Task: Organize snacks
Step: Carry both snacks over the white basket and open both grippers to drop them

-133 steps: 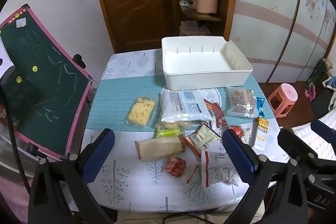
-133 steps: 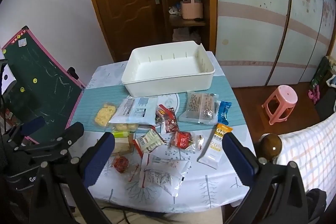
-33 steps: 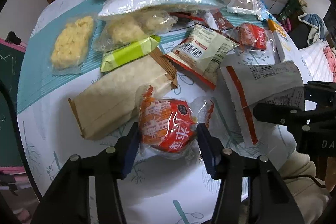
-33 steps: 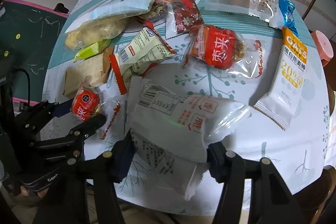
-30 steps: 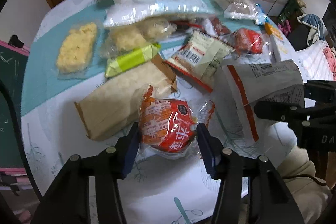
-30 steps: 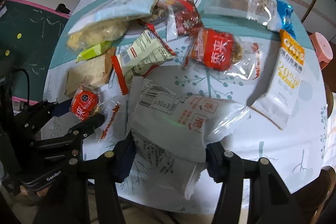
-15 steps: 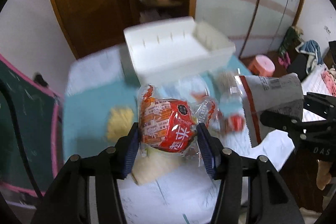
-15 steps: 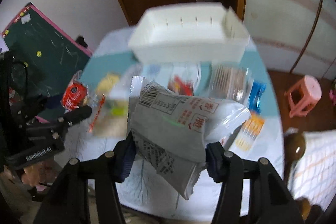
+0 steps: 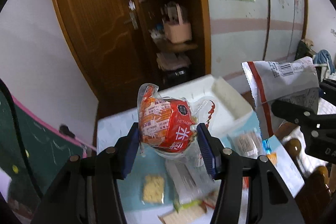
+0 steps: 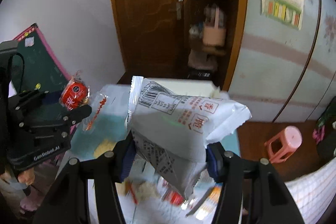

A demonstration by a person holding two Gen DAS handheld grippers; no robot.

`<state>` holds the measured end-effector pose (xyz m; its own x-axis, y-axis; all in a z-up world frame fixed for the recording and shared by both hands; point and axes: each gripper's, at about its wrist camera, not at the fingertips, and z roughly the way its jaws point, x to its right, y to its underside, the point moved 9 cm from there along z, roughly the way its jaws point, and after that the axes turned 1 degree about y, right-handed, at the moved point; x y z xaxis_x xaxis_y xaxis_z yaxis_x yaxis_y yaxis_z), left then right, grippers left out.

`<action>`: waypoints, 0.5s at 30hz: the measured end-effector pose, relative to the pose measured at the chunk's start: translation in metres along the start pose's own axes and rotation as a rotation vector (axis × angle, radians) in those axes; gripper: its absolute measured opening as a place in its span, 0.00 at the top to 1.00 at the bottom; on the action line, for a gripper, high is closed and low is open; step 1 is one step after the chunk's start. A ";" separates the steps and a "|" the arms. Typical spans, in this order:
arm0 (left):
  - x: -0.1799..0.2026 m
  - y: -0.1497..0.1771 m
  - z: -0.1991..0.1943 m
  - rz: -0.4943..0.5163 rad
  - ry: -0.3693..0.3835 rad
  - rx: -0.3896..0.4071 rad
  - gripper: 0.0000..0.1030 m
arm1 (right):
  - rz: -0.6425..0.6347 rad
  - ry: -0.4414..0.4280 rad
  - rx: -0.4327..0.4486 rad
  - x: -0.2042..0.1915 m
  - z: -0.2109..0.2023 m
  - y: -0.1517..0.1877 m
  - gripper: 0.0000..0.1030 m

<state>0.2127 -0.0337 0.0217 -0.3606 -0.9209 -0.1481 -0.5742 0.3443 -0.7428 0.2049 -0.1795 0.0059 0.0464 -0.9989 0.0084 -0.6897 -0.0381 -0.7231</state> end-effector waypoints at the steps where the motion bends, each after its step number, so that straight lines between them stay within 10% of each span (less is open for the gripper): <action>1: -0.003 -0.011 0.003 -0.002 -0.010 0.013 0.49 | 0.012 0.006 0.006 0.005 0.004 -0.013 0.44; 15: -0.023 -0.061 0.137 -0.096 -0.044 -0.050 0.48 | 0.086 0.081 -0.119 0.038 0.123 -0.052 0.44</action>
<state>0.3565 -0.0589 -0.0187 -0.2702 -0.9567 -0.1078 -0.6411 0.2623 -0.7212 0.3316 -0.2125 -0.0415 -0.0715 -0.9974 0.0094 -0.7693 0.0491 -0.6370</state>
